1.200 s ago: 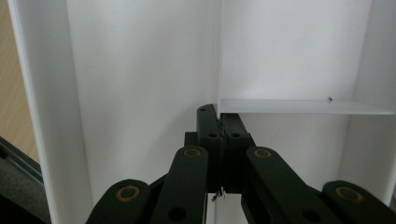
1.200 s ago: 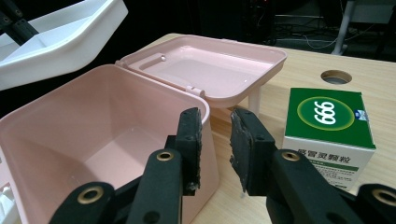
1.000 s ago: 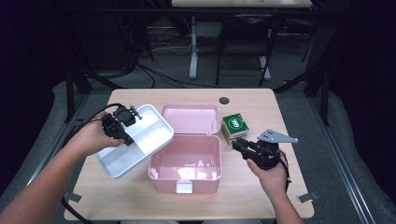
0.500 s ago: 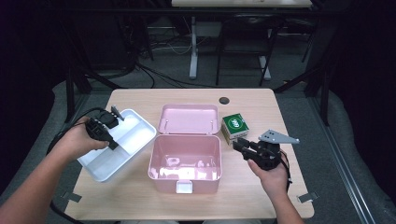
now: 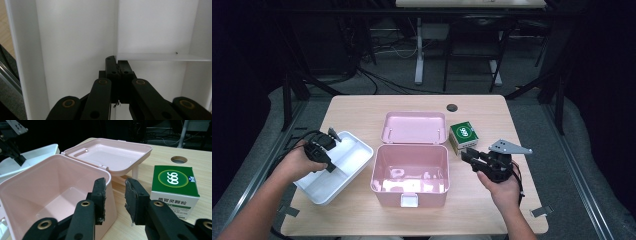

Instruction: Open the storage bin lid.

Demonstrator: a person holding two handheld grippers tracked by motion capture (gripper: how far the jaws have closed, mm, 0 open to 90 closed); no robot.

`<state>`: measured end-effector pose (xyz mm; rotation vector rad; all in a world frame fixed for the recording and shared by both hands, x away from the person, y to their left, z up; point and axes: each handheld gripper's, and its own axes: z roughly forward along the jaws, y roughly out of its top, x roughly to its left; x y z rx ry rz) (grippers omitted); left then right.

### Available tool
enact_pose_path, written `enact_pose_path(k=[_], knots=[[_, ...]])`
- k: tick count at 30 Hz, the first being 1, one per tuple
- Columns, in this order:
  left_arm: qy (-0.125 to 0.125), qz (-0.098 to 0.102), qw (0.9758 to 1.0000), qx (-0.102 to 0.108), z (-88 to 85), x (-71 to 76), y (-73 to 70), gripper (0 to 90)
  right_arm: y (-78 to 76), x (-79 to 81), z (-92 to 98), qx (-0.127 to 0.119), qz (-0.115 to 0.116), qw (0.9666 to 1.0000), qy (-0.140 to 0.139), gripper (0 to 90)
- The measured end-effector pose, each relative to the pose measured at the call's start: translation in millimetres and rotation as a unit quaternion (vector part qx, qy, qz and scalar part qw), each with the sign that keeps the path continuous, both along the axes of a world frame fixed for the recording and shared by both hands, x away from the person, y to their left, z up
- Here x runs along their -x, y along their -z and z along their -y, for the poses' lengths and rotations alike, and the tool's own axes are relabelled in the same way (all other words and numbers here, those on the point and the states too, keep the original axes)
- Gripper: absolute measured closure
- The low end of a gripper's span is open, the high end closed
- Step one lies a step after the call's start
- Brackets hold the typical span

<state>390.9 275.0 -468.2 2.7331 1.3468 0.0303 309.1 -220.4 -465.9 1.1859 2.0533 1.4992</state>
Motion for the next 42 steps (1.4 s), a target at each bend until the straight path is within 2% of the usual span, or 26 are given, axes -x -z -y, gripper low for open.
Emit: enact_pose_path(k=[10, 15, 18, 21, 23, 33, 37, 42], knots=[[-0.012, -0.013, 0.9998, -0.003, 1.2, 0.3, 35.3, 89.1, 1.6, 0.9, 0.7, -0.001, 0.000, 1.0000, 0.001, 69.0], [-0.012, -0.023, 0.9996, -0.009, 0.5, -0.4, 48.0, 89.1, 1.4, 1.3, 1.7, 0.002, -0.002, 1.0000, 0.000, 69.0], [-0.012, -0.022, 0.9996, -0.015, 0.6, -0.7, 53.6, 89.2, 1.7, 1.2, 1.9, 0.003, -0.002, 1.0000, 0.000, 69.0], [-0.012, -0.020, 0.9994, -0.024, 1.3, -0.8, 56.8, 89.2, 2.3, 1.1, 1.5, 0.000, 0.001, 1.0000, 0.002, 68.9], [-0.013, -0.024, 0.9994, -0.021, 1.2, -0.8, 59.0, 89.1, 2.4, 1.1, 1.6, -0.001, 0.000, 1.0000, 0.001, 68.9], [-0.017, -0.018, 0.9995, -0.019, 0.0, 0.1, 68.3, 89.1, 2.5, 1.2, 1.6, -0.001, 0.000, 1.0000, 0.001, 68.9], [-0.016, -0.014, 0.9995, -0.024, -0.2, 0.9, 72.6, 89.0, 3.0, 1.1, 1.3, -0.004, 0.003, 1.0000, 0.003, 68.7], [-0.023, -0.011, 0.9997, -0.005, -4.6, 1.9, 67.3, 85.6, 2.6, 1.2, 1.8, -0.001, -0.001, 1.0000, 0.001, 68.7]])
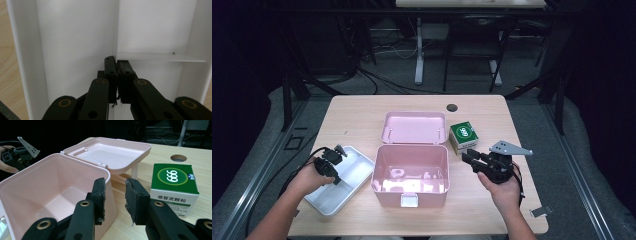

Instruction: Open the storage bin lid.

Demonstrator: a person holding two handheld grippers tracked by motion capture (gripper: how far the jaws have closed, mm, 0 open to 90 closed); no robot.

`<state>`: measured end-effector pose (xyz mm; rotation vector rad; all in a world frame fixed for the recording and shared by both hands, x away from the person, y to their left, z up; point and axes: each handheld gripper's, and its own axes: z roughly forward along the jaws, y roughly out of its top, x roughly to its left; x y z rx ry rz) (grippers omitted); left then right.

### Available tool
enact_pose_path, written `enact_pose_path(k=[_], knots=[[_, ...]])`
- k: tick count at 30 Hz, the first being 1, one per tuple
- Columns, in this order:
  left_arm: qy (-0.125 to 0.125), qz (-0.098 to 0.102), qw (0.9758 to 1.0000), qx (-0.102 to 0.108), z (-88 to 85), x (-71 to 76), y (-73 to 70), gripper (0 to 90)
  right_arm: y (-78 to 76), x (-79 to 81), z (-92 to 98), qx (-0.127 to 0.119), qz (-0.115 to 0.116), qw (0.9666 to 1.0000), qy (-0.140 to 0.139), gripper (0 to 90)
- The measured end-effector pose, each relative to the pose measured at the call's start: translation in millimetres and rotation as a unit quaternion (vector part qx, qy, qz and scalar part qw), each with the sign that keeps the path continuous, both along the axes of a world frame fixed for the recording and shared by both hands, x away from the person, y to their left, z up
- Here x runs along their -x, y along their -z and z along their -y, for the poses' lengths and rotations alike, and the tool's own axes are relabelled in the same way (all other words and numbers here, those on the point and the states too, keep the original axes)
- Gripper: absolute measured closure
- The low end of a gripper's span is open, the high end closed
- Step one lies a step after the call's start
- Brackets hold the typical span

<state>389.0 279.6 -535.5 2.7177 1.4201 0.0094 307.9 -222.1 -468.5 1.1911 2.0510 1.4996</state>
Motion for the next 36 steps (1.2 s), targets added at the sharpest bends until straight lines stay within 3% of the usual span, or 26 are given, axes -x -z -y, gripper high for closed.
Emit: enact_pose_path(k=[2, 4, 9, 11, 14, 18, 31, 36], knots=[[-0.003, 0.010, 0.9999, 0.005, -0.9, 1.7, -5.3, 74.6, -0.3, 0.1, 0.0, 0.000, 0.000, 1.0000, 0.000, 68.6], [-0.003, 0.021, 0.9998, 0.005, -2.4, 4.2, -12.6, 73.4, -0.9, 0.0, 0.7, 0.003, -0.002, 1.0000, -0.001, 68.6], [-0.016, 0.060, 0.9974, 0.038, -5.3, 10.9, -29.1, 64.9, -1.0, -0.5, 0.0, 0.002, -0.002, 1.0000, 0.001, 68.0], [-0.026, 0.081, 0.9949, 0.054, -6.8, 14.2, -35.2, 62.9, -0.9, -0.7, -0.2, -0.001, 0.000, 1.0000, 0.003, 67.3], [-0.036, 0.105, 0.9889, 0.098, -7.2, 20.3, -41.0, 62.9, -1.9, -1.1, 0.7, 0.003, -0.004, 1.0000, 0.004, 66.1], [-0.032, 0.127, 0.9833, 0.127, -3.7, 28.5, -45.5, 63.1, -1.9, -1.8, 1.1, 0.008, -0.006, 0.9999, 0.006, 64.7], [-0.028, 0.179, 0.9704, 0.160, 2.7, 44.9, -62.5, 59.3, -0.1, -4.3, 1.6, 0.007, -0.015, 0.9998, 0.015, 57.4], [-0.019, 0.190, 0.9682, 0.162, 2.9, 51.1, -66.5, 58.6, 1.0, -7.5, 3.1, 0.009, -0.025, 0.9994, 0.022, 53.0]])
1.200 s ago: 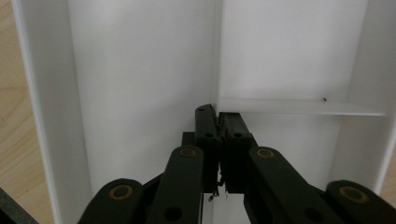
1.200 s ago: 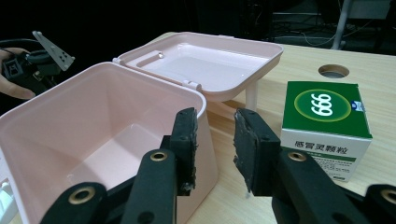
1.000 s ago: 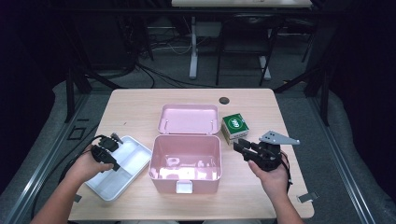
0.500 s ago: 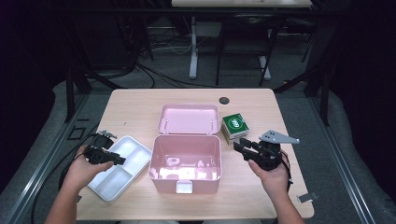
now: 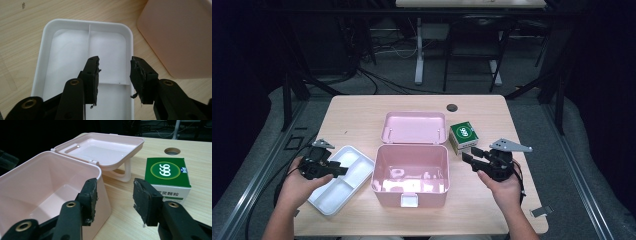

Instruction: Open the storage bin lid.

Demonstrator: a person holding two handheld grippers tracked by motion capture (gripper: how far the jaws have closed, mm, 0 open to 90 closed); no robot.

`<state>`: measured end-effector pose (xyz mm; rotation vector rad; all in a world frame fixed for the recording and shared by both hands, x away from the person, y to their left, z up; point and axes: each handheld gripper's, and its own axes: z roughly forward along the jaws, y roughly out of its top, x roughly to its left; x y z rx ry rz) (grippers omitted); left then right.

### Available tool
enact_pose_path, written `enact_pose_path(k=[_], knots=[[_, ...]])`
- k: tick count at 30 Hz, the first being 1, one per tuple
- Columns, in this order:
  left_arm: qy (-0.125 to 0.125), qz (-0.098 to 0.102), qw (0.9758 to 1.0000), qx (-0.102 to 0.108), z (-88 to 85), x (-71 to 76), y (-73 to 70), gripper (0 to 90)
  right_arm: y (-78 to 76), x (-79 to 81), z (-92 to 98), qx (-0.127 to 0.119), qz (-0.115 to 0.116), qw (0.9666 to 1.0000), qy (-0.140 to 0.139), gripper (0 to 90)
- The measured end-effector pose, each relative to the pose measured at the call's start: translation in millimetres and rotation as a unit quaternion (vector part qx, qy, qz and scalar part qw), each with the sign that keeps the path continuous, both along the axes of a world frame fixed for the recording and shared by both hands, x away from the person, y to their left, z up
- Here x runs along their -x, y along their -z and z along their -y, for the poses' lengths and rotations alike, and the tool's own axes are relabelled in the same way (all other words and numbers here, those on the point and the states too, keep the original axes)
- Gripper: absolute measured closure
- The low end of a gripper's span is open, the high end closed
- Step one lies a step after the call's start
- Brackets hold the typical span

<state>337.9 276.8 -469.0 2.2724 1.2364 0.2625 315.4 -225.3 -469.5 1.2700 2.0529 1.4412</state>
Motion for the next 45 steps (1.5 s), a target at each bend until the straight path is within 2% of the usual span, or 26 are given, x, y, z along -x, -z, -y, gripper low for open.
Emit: enact_pose_path(k=[3, 8, 10, 17, 21, 24, 26, 30, 39, 45], knots=[[-0.001, 0.003, 1.0000, 0.004, 1.3, 2.3, 0.1, 56.4, 0.5, -2.4, 1.0, 0.003, -0.006, 1.0000, 0.007, 50.0], [0.007, 0.005, 1.0000, 0.003, 5.2, 4.5, 0.4, 53.4, 1.2, -6.3, 2.1, 0.008, 0.001, 0.9998, 0.019, 45.4], [0.008, 0.007, 0.9999, 0.007, 6.1, 4.9, 0.0, 52.9, 1.3, -8.4, 2.0, 0.016, 0.004, 0.9995, 0.026, 43.5], [0.007, 0.008, 0.9999, 0.006, 7.0, 6.0, -0.6, 52.3, 4.1, -26.1, 2.3, 0.044, -0.008, 0.9979, 0.046, 36.7], [0.006, 0.013, 0.9998, 0.011, 5.9, 7.5, -3.3, 52.2, 8.0, -39.5, 1.6, 0.073, -0.010, 0.9954, 0.061, 30.4], [0.005, 0.013, 0.9998, 0.013, 5.6, 7.7, -3.7, 52.1, 14.6, -50.2, -0.1, 0.078, -0.011, 0.9940, 0.076, 25.4], [0.006, 0.011, 0.9998, 0.012, 5.3, 7.3, -3.1, 52.1, 18.4, -56.0, -1.6, 0.091, -0.022, 0.9923, 0.081, 22.2], [0.007, 0.011, 0.9999, 0.010, 5.5, 7.9, -3.4, 52.2, 27.5, -66.8, -4.9, 0.112, -0.028, 0.9889, 0.095, 14.8], [0.007, 0.011, 0.9997, 0.023, 4.1, 8.0, -4.4, 52.4, 43.0, -84.5, -6.3, 0.130, -0.044, 0.9829, 0.122, 13.2], [0.005, 0.007, 0.9995, 0.031, 3.9, 8.5, -5.0, 52.5, 49.7, -91.4, -8.3, 0.126, -0.057, 0.9834, 0.118, 12.7]])
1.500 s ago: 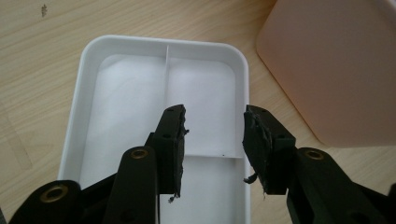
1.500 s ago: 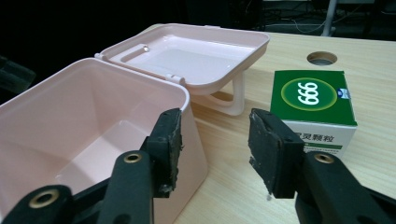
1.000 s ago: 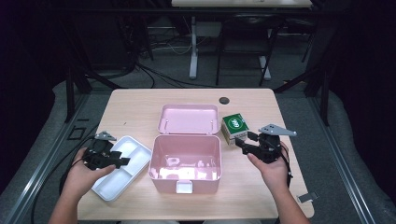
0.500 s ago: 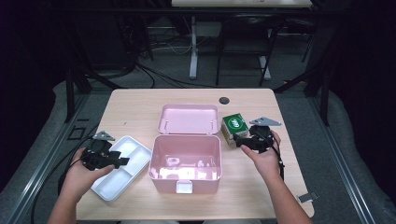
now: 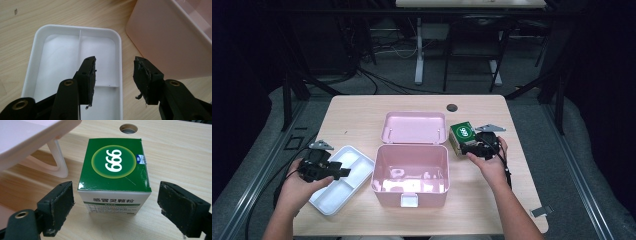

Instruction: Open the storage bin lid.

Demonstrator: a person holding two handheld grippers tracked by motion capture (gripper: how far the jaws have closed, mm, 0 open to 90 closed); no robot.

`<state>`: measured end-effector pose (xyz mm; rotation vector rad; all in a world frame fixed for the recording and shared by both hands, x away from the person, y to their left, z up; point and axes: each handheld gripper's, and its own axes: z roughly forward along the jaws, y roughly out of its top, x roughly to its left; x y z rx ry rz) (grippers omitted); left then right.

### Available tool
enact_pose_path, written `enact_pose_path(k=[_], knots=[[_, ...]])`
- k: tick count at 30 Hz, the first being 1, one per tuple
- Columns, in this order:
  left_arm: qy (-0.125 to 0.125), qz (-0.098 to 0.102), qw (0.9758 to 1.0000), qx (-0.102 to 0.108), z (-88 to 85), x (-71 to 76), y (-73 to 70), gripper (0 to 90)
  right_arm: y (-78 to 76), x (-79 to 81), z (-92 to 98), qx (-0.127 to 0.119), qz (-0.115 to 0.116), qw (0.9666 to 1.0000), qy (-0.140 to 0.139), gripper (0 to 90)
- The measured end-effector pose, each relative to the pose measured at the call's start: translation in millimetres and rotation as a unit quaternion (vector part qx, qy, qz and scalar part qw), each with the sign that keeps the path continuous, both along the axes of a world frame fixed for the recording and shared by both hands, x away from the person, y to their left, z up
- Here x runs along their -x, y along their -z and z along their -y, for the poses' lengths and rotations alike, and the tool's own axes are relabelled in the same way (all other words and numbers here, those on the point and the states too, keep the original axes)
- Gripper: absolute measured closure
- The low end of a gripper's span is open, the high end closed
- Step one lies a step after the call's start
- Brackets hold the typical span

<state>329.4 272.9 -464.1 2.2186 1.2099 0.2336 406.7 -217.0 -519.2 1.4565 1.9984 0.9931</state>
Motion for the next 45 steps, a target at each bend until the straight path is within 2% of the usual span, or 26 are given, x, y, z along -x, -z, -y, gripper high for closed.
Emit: enact_pose_path(k=[10, 12, 17, 19, 27, 34, 37, 45], knots=[[0.003, -0.002, 1.0000, 0.002, 0.2, -0.4, 0.3, 52.6, 8.9, -7.8, -4.7, -0.005, -0.005, 1.0000, -0.001, 11.0], [0.001, -0.001, 1.0000, 0.004, 0.0, -0.1, 0.2, 52.6, 10.1, -9.6, -3.5, -0.010, -0.019, 0.9997, -0.010, 11.0], [0.003, -0.002, 1.0000, 0.004, 0.1, -0.1, 0.3, 52.6, 13.7, -13.0, -4.2, -0.008, -0.022, 0.9997, 0.002, 11.7], [0.004, -0.001, 1.0000, 0.004, -0.1, -0.1, 0.0, 52.6, 14.6, -13.7, -3.8, -0.013, -0.026, 0.9996, -0.006, 12.7], [0.002, -0.001, 1.0000, 0.005, -0.2, 0.3, -0.4, 52.7, 13.8, -12.6, -4.4, -0.001, -0.025, 0.9997, 0.001, 14.4], [0.001, 0.000, 1.0000, 0.005, -0.9, 0.4, -0.6, 52.7, 10.8, -7.3, -3.1, 0.007, -0.035, 0.9993, -0.015, 14.5], [0.001, 0.001, 1.0000, 0.006, -1.5, 0.3, -1.0, 52.8, 9.3, -1.8, -3.0, 0.018, -0.037, 0.9990, -0.014, 14.6], [0.000, 0.002, 1.0000, 0.007, -2.2, 0.9, -2.4, 52.8, 7.9, 16.1, 1.8, 0.023, -0.041, 0.9986, -0.026, 14.7]])
